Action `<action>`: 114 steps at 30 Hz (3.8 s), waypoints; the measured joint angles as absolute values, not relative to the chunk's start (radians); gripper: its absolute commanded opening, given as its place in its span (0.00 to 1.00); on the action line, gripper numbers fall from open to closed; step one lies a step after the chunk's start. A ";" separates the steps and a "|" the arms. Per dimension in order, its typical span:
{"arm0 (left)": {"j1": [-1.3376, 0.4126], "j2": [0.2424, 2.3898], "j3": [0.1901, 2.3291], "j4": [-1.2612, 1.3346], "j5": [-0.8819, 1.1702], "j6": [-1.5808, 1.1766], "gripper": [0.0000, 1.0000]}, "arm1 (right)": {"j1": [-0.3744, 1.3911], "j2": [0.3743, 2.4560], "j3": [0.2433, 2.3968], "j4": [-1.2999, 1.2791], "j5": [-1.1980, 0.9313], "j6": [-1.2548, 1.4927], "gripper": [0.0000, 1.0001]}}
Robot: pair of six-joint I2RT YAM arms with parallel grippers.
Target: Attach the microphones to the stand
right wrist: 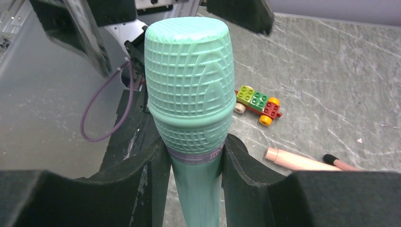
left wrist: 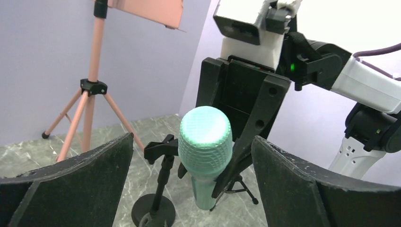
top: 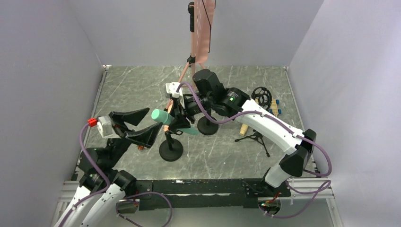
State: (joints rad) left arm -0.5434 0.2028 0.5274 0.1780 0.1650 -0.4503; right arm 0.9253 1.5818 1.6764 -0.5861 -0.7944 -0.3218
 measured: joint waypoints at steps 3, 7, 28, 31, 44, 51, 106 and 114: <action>-0.543 0.271 0.528 0.215 0.184 -0.460 0.99 | 0.925 1.582 1.676 -0.580 -0.799 -0.322 0.01; -0.543 0.303 0.528 0.241 0.187 -0.468 0.95 | 0.925 1.582 1.676 -0.580 -0.817 -0.322 0.01; -0.543 0.440 0.528 0.350 0.282 -0.519 0.39 | 0.925 1.590 1.674 -0.574 -0.858 -0.318 0.00; -0.548 0.444 0.530 0.362 0.312 -0.520 0.13 | 0.920 1.597 1.673 -0.566 -0.845 -0.313 0.01; -0.543 0.423 0.596 0.246 0.312 -0.453 0.00 | 0.915 1.597 1.666 -0.554 -0.847 -0.323 1.00; -0.543 0.334 0.748 0.070 0.240 -0.328 0.00 | 0.788 1.565 1.651 -0.570 -0.898 -0.348 1.00; -0.543 0.184 0.803 -0.234 0.169 -0.178 0.00 | 0.768 1.857 1.607 -0.771 -1.081 -0.858 0.22; -0.543 0.238 0.755 -0.117 0.193 -0.210 0.00 | 0.767 1.857 1.607 -0.770 -1.080 -0.866 0.29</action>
